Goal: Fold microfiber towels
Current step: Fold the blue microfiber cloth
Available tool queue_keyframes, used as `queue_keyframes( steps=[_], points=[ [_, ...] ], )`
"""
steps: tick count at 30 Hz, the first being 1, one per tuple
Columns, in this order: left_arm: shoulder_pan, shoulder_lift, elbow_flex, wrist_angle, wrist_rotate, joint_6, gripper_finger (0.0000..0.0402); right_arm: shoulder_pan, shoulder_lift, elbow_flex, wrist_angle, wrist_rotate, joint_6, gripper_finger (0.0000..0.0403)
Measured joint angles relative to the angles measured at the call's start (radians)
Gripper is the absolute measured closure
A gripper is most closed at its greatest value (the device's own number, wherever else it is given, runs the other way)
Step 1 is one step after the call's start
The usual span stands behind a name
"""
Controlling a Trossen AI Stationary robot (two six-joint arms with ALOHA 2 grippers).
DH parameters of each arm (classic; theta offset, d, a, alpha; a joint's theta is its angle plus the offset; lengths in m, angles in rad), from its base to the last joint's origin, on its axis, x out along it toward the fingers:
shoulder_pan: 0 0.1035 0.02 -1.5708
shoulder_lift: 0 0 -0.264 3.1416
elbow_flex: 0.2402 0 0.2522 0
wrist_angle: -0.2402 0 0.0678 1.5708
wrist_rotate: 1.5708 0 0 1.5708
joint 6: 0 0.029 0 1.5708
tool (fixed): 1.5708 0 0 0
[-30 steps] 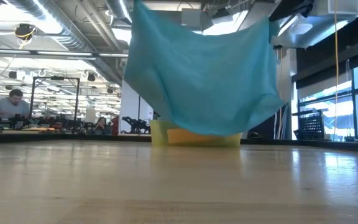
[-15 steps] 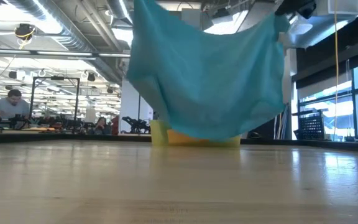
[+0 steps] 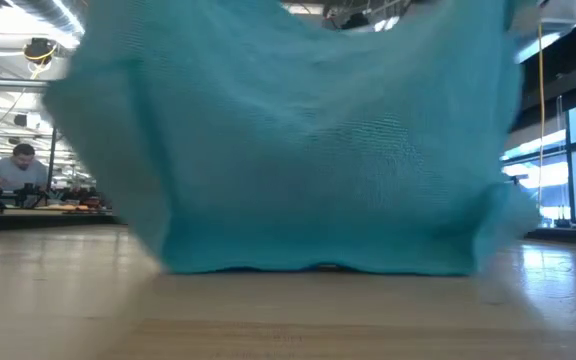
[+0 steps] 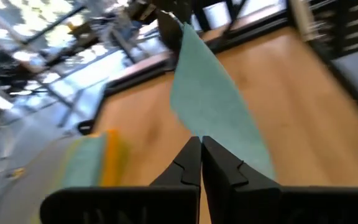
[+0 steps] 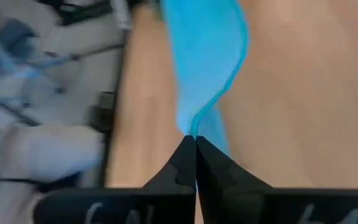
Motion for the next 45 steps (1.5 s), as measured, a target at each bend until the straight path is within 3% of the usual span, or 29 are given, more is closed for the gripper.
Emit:
queue_keyframes(
  steps=[7, 10, 15, 22, 25, 34, 39, 45],
  points=[
    [-0.090, 0.108, 0.008, 0.193, 0.103, -0.051, 0.0402, 0.185, 0.036, -0.036, 0.302, 0.064, 0.002, 0.0403],
    [-0.122, 0.139, 0.049, 0.255, 0.085, 0.008, 0.0402, 0.235, 0.044, -0.009, 0.326, 0.117, -0.016, 0.0403],
    [-0.138, 0.150, 0.071, 0.183, -0.012, 0.002, 0.0402, 0.252, 0.055, -0.025, 0.305, 0.138, 0.033, 0.0403],
    [-0.027, 0.150, -0.041, -0.115, 0.048, -0.361, 0.0402, 0.170, 0.056, -0.196, 0.235, 0.138, 0.221, 0.0403],
    [0.039, 0.150, -0.113, -0.159, 0.085, -0.428, 0.0402, 0.124, 0.056, -0.282, 0.240, 0.134, 0.267, 0.0403],
    [0.272, 0.150, -0.327, -0.134, 0.213, -0.439, 0.0402, -0.064, 0.056, -0.487, 0.248, 0.132, 0.269, 0.0403],
    [0.374, 0.150, -0.430, -0.035, 0.266, -0.420, 0.0401, -0.156, 0.056, -0.569, 0.302, 0.133, 0.214, 0.0400],
    [0.451, 0.150, -0.459, 0.057, 0.294, -0.324, 0.0401, -0.222, 0.056, -0.597, 0.321, 0.138, 0.146, 0.0353]
  ],
)
